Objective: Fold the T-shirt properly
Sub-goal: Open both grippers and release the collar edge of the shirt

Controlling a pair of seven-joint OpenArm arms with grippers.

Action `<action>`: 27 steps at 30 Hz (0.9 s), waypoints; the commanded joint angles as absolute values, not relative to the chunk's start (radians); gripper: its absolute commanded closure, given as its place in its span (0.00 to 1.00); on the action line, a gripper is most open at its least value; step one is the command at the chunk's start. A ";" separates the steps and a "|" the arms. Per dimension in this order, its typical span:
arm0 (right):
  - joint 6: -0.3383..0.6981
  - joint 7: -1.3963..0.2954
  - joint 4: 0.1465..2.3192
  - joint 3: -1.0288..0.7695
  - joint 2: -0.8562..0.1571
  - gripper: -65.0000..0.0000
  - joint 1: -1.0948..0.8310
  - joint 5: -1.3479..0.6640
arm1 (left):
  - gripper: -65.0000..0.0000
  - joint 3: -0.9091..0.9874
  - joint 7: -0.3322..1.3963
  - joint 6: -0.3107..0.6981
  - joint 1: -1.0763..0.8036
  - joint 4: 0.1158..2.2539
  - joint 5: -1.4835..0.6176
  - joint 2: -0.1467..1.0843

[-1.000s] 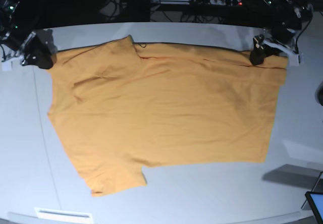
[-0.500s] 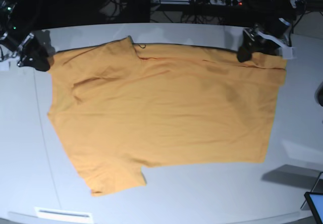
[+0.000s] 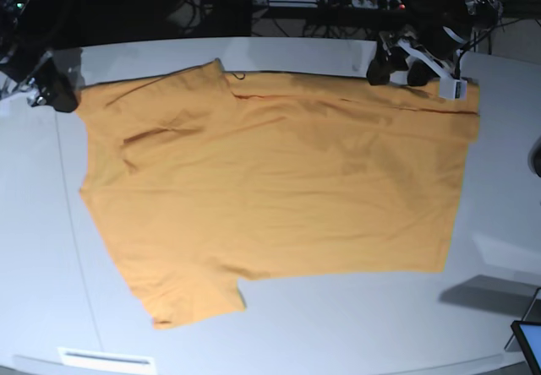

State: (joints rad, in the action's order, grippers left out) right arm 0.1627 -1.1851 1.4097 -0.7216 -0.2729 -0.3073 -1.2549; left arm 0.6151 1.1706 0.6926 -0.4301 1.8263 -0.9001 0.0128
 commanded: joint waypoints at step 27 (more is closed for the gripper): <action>0.151 -1.156 1.865 -0.417 -0.334 0.64 -0.222 -0.777 | 0.66 0.682 1.150 0.698 -0.171 1.972 -0.699 0.163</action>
State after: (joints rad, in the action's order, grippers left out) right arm 0.1478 -1.1744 1.8481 -0.4118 -0.3157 -0.2337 -0.7700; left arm 0.6788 1.1637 0.6933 -0.1719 1.9587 -0.6842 0.1539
